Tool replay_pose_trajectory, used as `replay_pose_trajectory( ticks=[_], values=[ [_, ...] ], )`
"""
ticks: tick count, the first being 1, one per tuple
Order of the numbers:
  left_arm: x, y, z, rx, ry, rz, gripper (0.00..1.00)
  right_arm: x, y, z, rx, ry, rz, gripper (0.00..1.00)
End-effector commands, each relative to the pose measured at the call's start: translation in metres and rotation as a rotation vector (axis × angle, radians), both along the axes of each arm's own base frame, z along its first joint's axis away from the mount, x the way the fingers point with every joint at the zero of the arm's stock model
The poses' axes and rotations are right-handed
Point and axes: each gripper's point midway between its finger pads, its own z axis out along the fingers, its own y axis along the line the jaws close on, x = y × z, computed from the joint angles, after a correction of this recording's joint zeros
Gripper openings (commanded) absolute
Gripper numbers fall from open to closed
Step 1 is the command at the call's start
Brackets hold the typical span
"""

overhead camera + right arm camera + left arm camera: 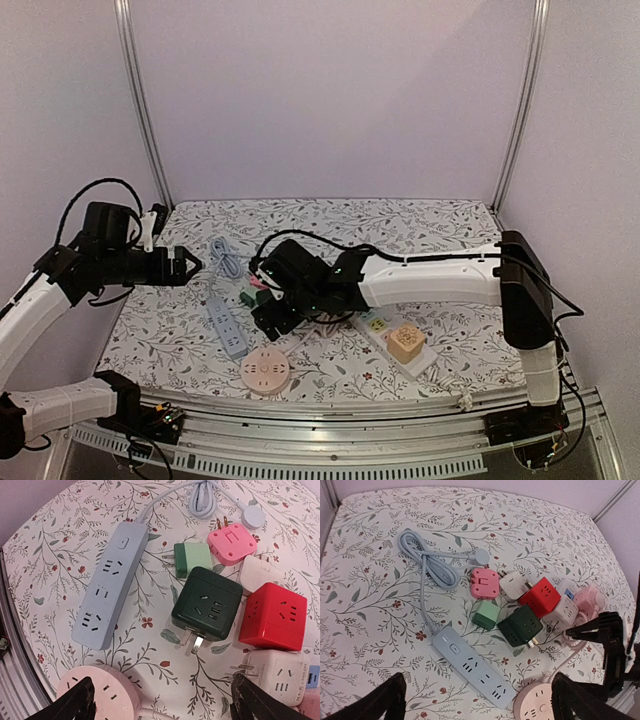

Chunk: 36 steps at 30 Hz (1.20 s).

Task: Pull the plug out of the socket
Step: Place the plug at the center of the board, then remove the plug from the socket.

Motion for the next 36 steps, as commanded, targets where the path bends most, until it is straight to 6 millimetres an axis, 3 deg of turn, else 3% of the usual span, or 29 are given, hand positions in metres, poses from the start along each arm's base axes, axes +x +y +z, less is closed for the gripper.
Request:
replay_pose_trajectory(
  ticks=[1, 4, 9, 19, 24, 27, 36],
  values=[
    [-0.005, -0.014, -0.004, -0.010, -0.001, -0.075, 0.99, -0.004, -0.013, 0.071, 0.129, -0.072, -0.011, 0.94],
    [-0.008, -0.022, -0.006, -0.006, 0.003, -0.095, 0.99, -0.002, -0.037, 0.082, 0.116, -0.106, -0.050, 0.95],
    [-0.013, -0.058, -0.014, -0.038, 0.018, -0.146, 0.99, -0.001, -0.088, 0.081, 0.082, -0.117, -0.127, 0.96],
    [-0.012, -0.136, -0.016, -0.084, 0.017, -0.202, 0.98, -0.005, -0.207, 0.035, -0.081, -0.115, -0.307, 0.99],
    [-0.004, -0.168, -0.012, -0.089, 0.003, -0.190, 0.97, -0.005, -0.250, 0.017, -0.109, -0.094, -0.392, 0.99],
    [-0.005, -0.188, -0.009, -0.115, -0.005, -0.205, 0.97, -0.002, -0.264, 0.008, -0.121, -0.075, -0.428, 0.99],
    [-0.006, -0.216, -0.026, -0.148, 0.033, -0.212, 0.97, -0.010, -0.261, -0.005, -0.110, -0.032, -0.397, 0.99]
  ],
)
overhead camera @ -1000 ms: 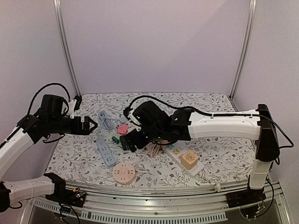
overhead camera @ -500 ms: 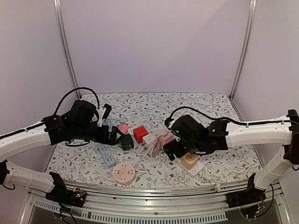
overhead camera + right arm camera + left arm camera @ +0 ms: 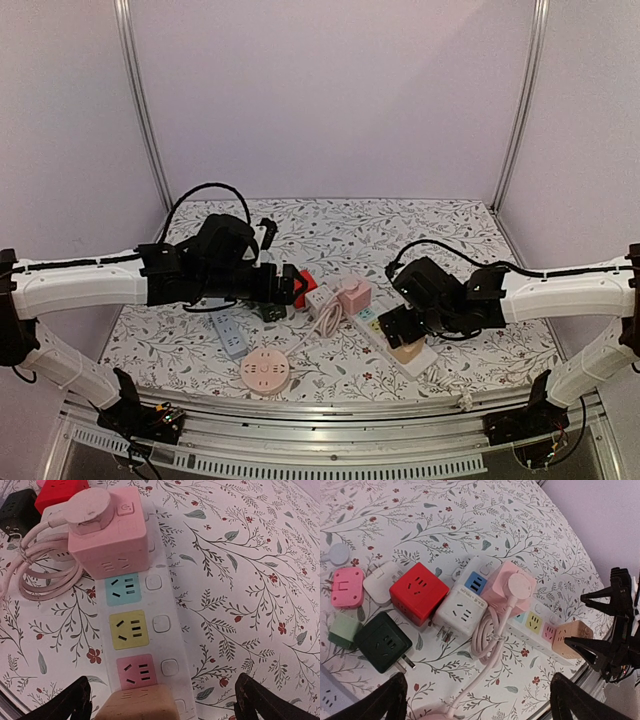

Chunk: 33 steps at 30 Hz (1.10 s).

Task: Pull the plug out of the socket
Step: Remove the plug from the socket.

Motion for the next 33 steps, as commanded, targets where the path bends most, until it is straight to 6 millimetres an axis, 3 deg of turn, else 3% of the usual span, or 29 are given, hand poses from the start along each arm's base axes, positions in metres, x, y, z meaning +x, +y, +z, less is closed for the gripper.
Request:
replay_pose_trajectory(
  ticks=[1, 15, 20, 29, 33],
  values=[
    [0.002, -0.015, 0.009, -0.058, -0.015, 0.015, 0.97, -0.007, 0.000, -0.008, 0.034, 0.031, 0.006, 0.99],
    [-0.008, -0.003, 0.001, -0.069, 0.010, 0.025, 0.98, -0.015, 0.007, -0.049, -0.004, 0.134, 0.011, 0.99],
    [-0.009, 0.003, 0.001, -0.070, 0.008, 0.038, 0.98, -0.018, 0.010, -0.057, -0.028, 0.172, 0.025, 0.91],
    [-0.011, 0.006, 0.002, -0.042, 0.003, 0.028, 0.99, -0.027, -0.001, -0.049, -0.020, 0.195, -0.004, 0.80],
    [-0.012, 0.006, 0.000, -0.040, 0.005, 0.020, 0.99, -0.030, -0.004, -0.041, -0.005, 0.190, -0.009, 0.87]
  ],
)
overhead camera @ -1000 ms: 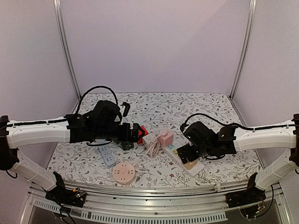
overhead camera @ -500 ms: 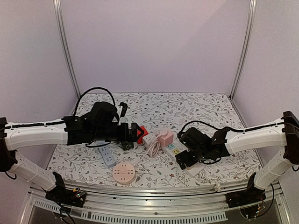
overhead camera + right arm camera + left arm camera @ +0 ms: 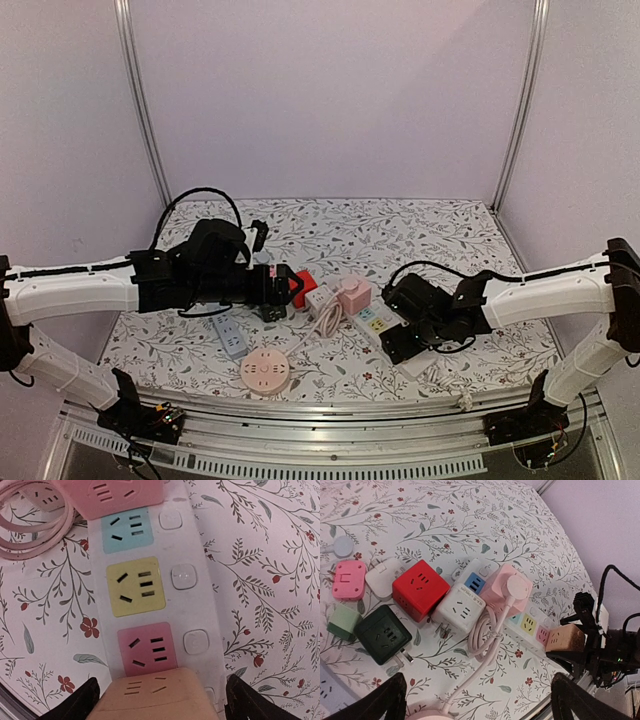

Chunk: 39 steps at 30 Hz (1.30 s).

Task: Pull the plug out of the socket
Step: Remove the plug from the socket.

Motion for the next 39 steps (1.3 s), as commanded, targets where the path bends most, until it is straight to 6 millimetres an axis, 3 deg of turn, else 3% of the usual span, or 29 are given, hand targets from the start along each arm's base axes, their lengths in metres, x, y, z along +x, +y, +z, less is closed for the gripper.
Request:
replay_pose_trajectory(
  ticks=[1, 7, 13, 19, 30, 35, 39],
  values=[
    [-0.006, -0.001, -0.003, 0.024, -0.007, -0.026, 0.99, -0.006, -0.004, 0.011, 0.029, 0.004, -0.017, 0.88],
    [-0.008, -0.004, -0.005, 0.023, 0.012, -0.041, 0.99, -0.005, 0.004, 0.014, 0.050, 0.014, -0.007, 0.78],
    [-0.010, -0.003, -0.001, 0.007, 0.011, -0.040, 0.99, -0.008, 0.009, 0.008, 0.044, 0.040, 0.006, 0.77],
    [-0.011, 0.004, 0.004, 0.020, 0.001, -0.031, 0.99, -0.008, 0.016, 0.010, 0.078, 0.051, 0.013, 0.63],
    [-0.006, 0.017, 0.013, 0.003, -0.010, 0.064, 0.99, 0.003, 0.062, 0.043, 0.220, 0.027, 0.084, 0.29],
    [-0.008, 0.011, 0.010, -0.036, -0.008, 0.077, 0.98, 0.011, 0.088, 0.059, 0.300, 0.036, 0.076, 0.18],
    [-0.013, 0.008, 0.002, -0.055, 0.014, 0.075, 0.98, 0.014, 0.104, 0.064, 0.321, 0.020, 0.062, 0.15]
  ],
)
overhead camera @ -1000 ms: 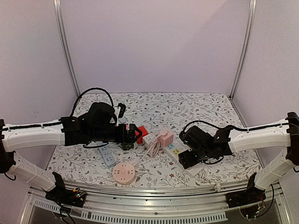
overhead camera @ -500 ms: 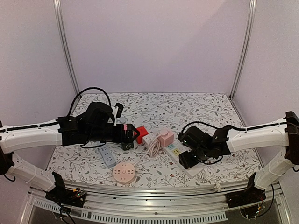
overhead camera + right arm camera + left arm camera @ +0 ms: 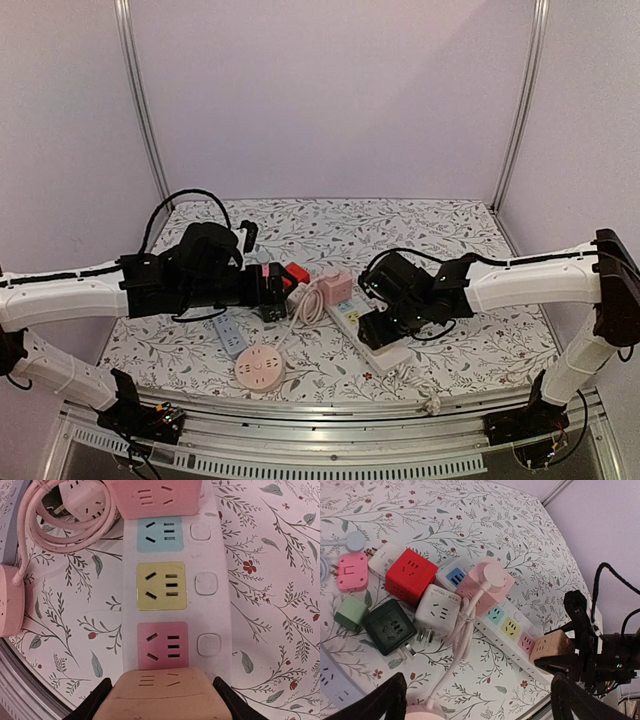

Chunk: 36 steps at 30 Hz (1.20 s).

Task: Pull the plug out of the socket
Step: Remove the plug from the socket.

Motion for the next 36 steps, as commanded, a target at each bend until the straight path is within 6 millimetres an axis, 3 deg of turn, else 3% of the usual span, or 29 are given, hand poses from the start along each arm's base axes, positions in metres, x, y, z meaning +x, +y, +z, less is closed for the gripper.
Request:
replay_pose_trajectory(
  ticks=[1, 9, 18, 26, 30, 36],
  values=[
    [-0.009, -0.005, -0.008, -0.032, 0.016, 0.001, 0.98, 0.013, 0.053, 0.037, 0.176, -0.065, 0.003, 0.15],
    [-0.015, -0.017, -0.013, -0.038, 0.021, -0.026, 0.98, 0.009, 0.073, 0.022, 0.164, -0.029, 0.002, 0.13],
    [-0.018, -0.031, -0.010, -0.075, 0.021, -0.060, 0.98, 0.002, 0.083, 0.036, 0.269, 0.027, 0.011, 0.13],
    [-0.022, -0.038, -0.012, -0.101, 0.027, -0.067, 0.98, 0.000, 0.081, 0.036, 0.284, 0.037, -0.004, 0.13],
    [-0.025, -0.050, -0.014, -0.129, 0.048, -0.091, 0.97, -0.005, 0.088, 0.047, 0.350, 0.061, -0.002, 0.12],
    [-0.029, -0.070, -0.014, -0.261, 0.087, -0.111, 0.97, -0.003, 0.094, 0.080, 0.474, 0.045, -0.038, 0.12]
  ],
)
